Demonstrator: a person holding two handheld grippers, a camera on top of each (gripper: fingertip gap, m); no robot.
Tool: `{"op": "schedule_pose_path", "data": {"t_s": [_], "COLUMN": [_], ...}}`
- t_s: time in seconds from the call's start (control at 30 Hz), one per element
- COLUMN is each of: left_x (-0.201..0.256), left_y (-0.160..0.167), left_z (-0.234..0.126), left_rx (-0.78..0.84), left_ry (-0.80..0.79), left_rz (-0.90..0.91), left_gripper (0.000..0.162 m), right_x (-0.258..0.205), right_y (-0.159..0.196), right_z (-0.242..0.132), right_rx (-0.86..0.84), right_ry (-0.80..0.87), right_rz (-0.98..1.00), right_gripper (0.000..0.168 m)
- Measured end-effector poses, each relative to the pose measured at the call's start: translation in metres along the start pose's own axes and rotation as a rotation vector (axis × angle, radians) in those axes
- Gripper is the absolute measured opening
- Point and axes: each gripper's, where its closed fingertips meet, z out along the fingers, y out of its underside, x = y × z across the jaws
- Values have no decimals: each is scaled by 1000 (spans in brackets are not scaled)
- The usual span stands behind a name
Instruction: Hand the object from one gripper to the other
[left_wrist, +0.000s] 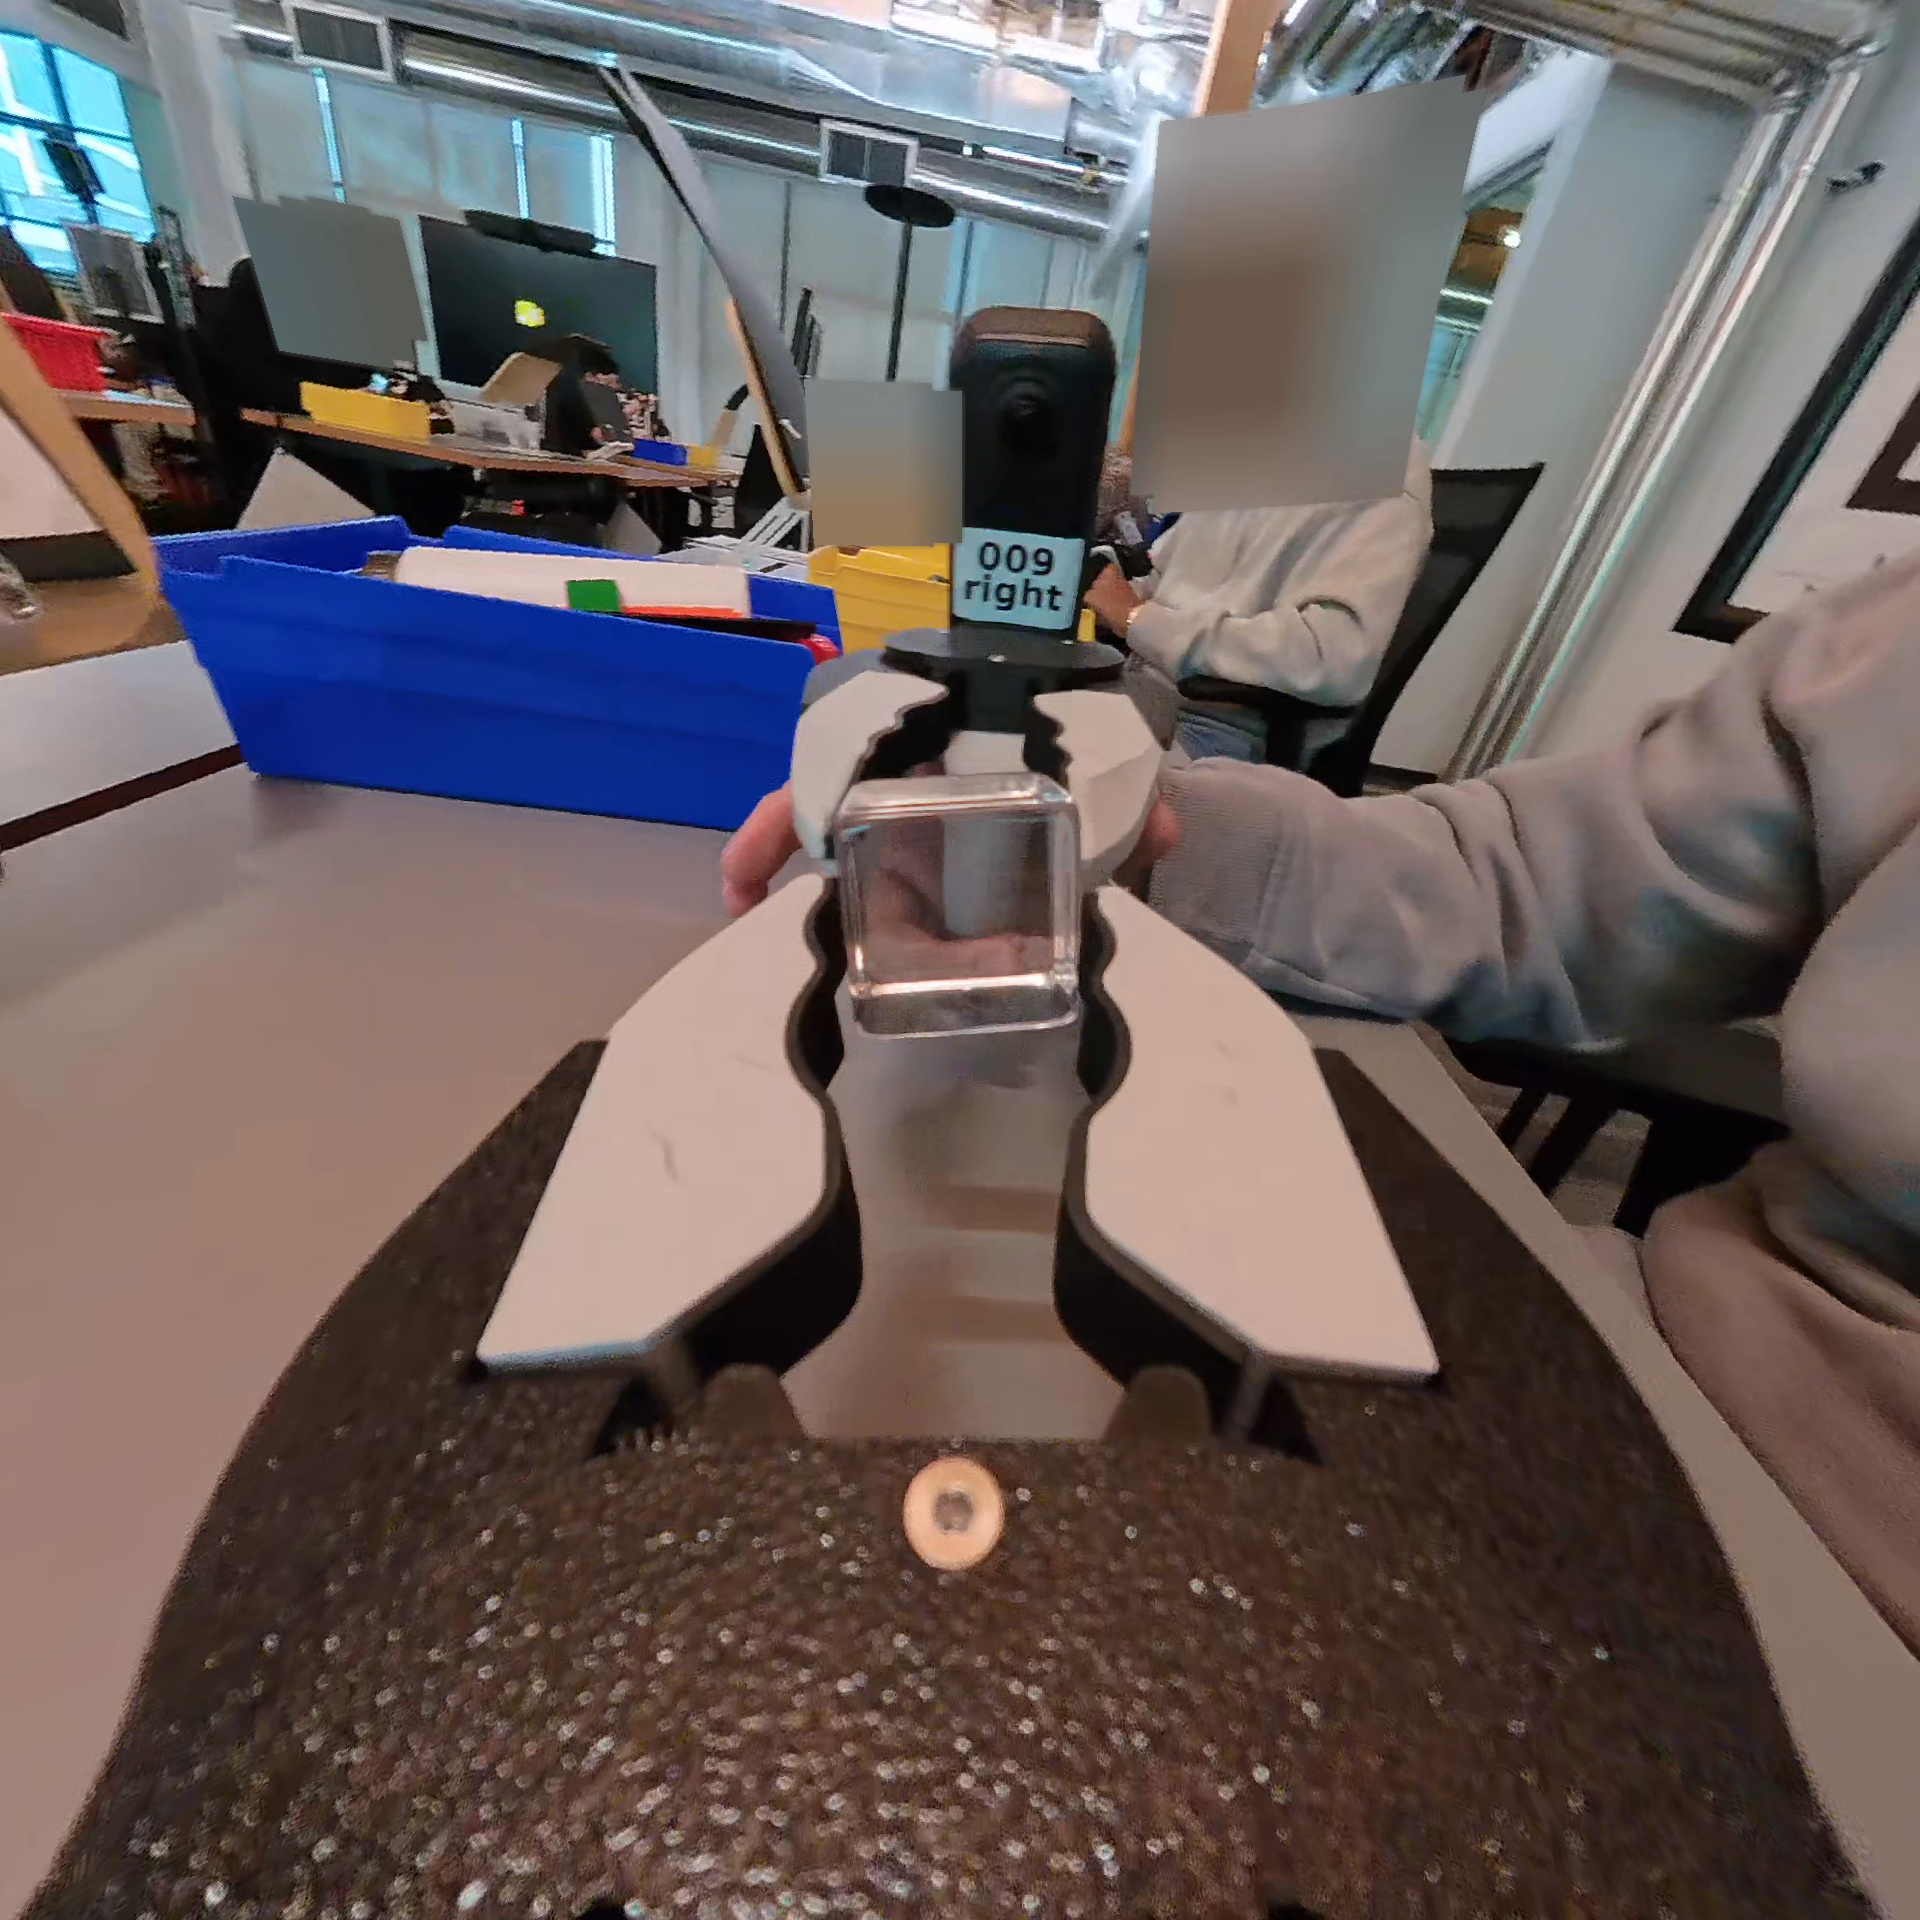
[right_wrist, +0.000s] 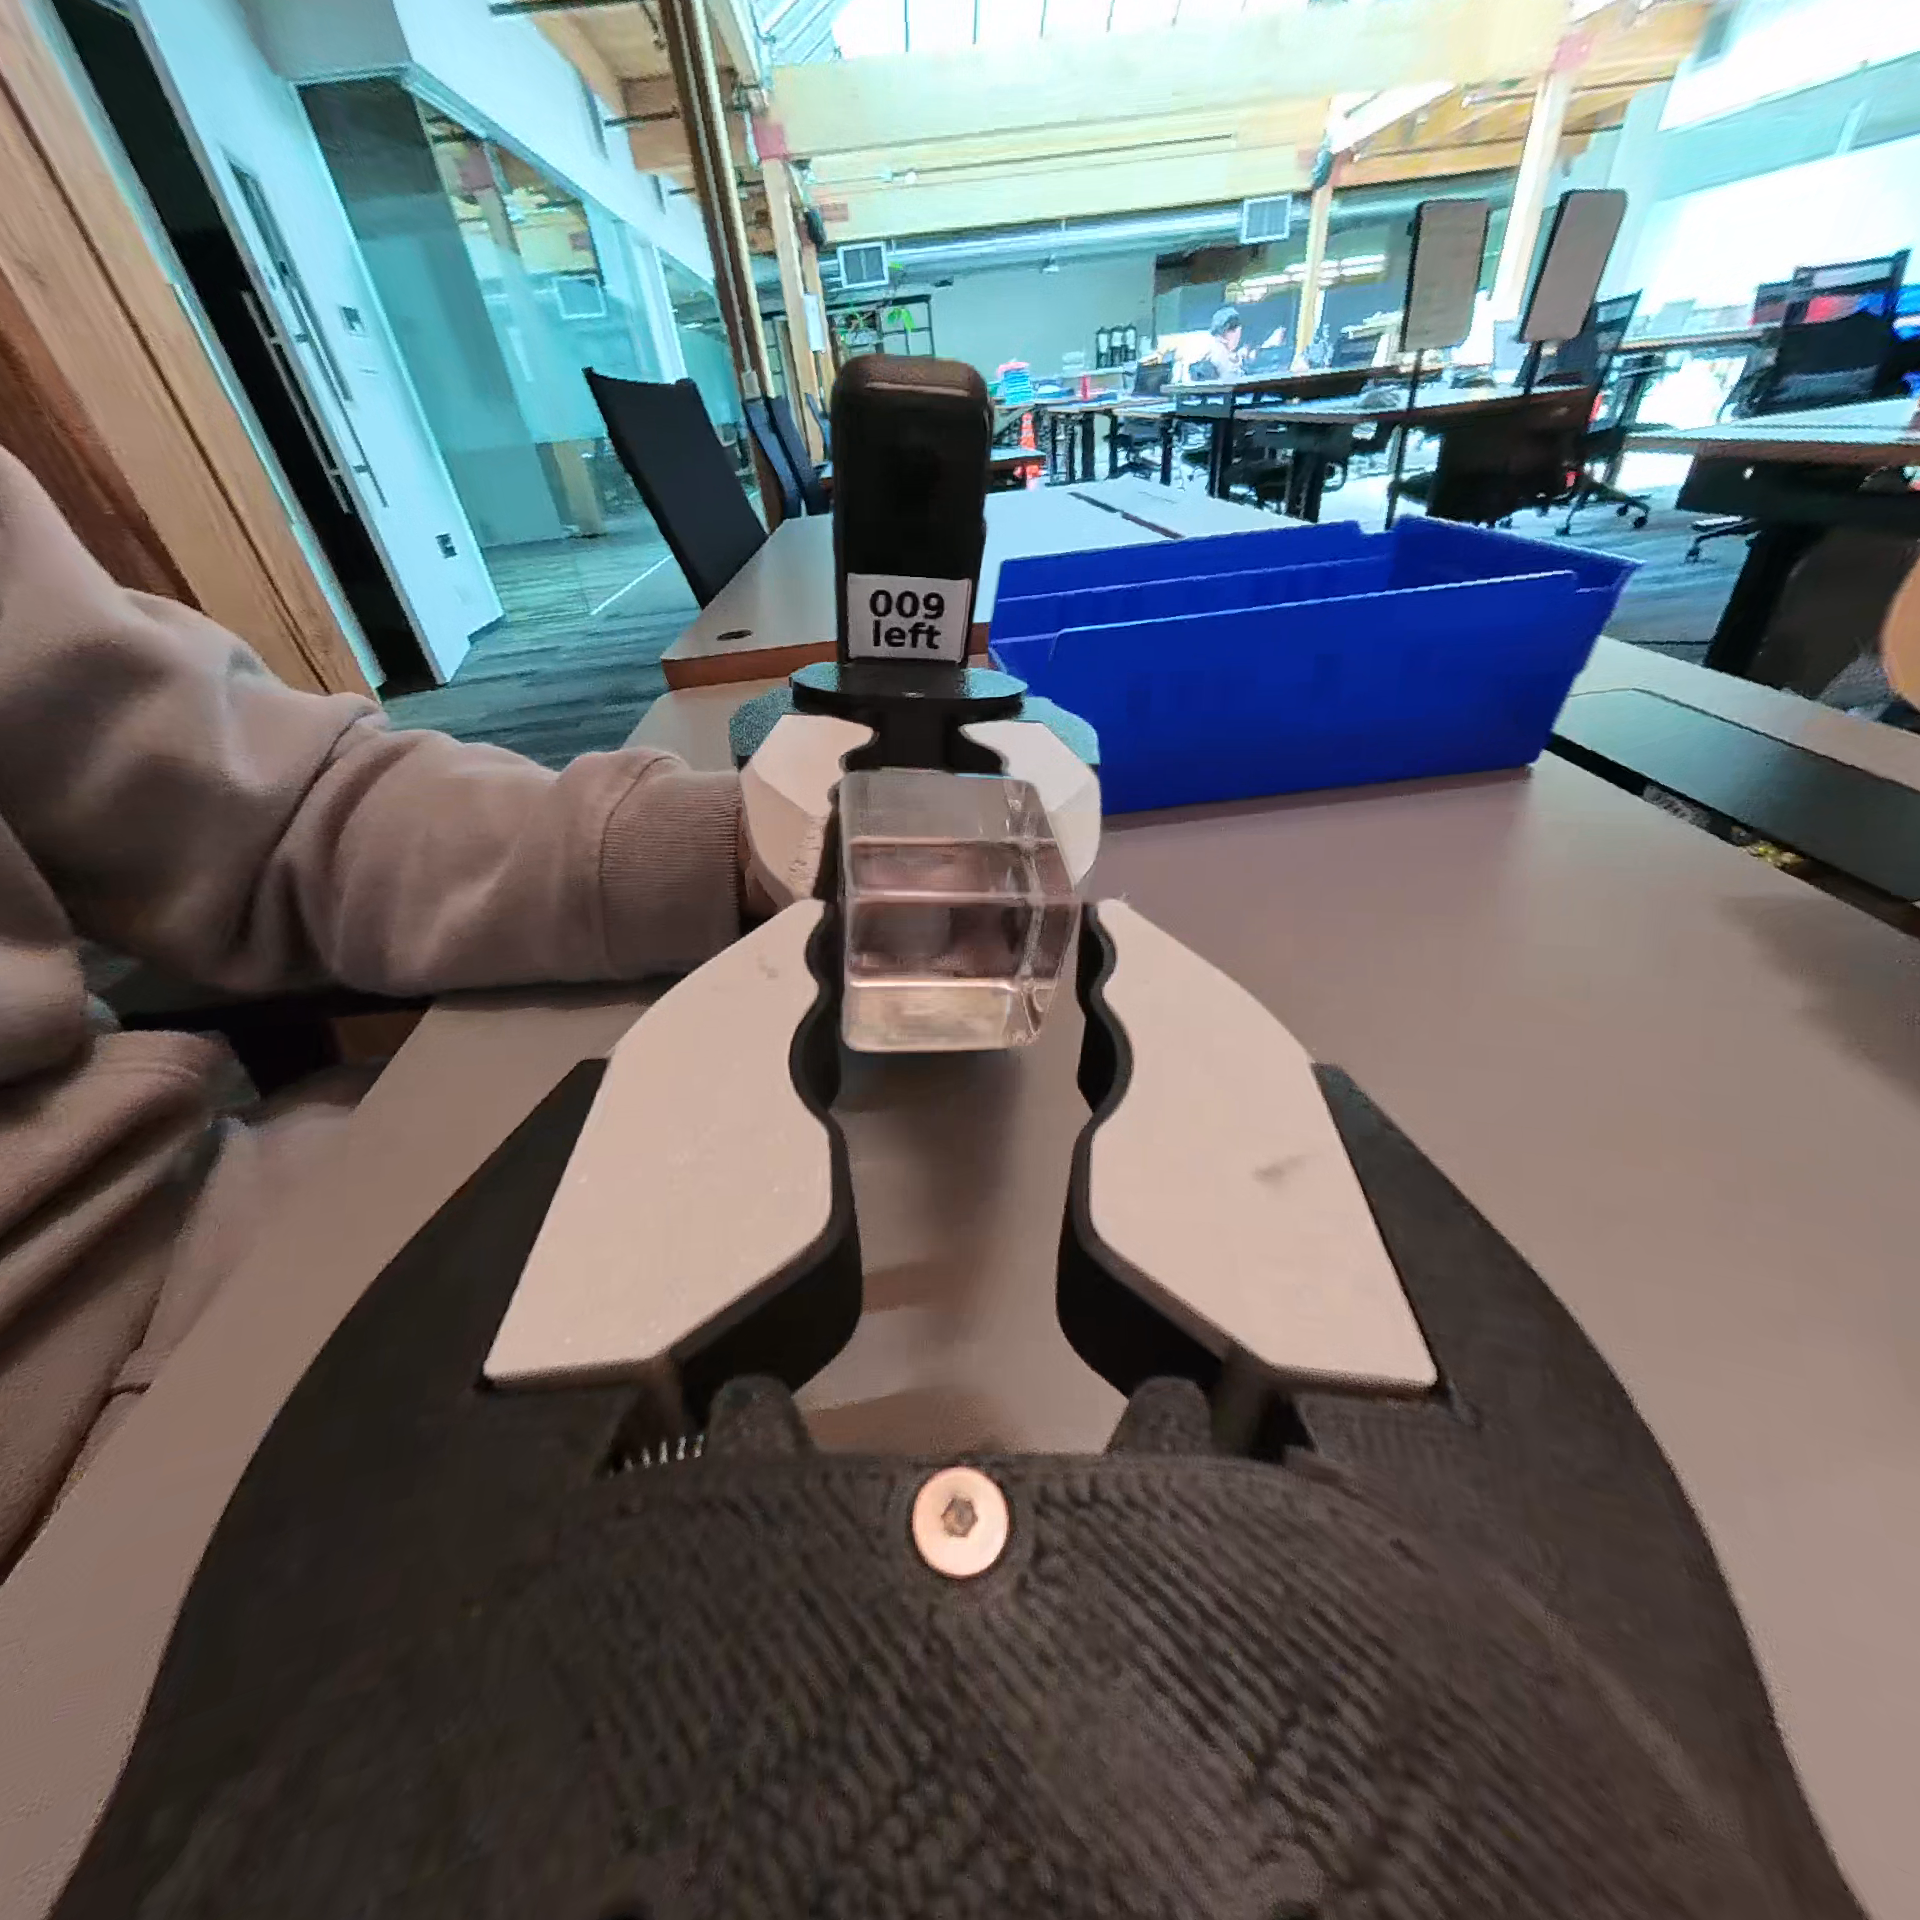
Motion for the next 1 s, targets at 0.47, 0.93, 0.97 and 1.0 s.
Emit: {"op": "schedule_pose_path", "data": {"t_s": [0.47, 0.93, 0.97, 1.0], "left_x": [-44, -50, -46, -38], "left_y": [-4, 0, 0, 0], "left_z": [-1, 4, 5, 6], "left_rx": [-73, -116, -85, -58], "left_ry": [-572, -646, -559, -449], "left_rz": [330, 313, 254, 196], "left_gripper": [54, 44, 44, 44], "right_x": [62, 40, 37, 36], "right_y": [-4, -21, -24, -25], "right_z": [-16, -9, -12, -14], "right_rx": [166, 319, 325, 320], "right_ry": [522, 288, 226, 173], "right_rz": [117, 161, 179, 198], "right_gripper": [43, 55, 56, 58]}}
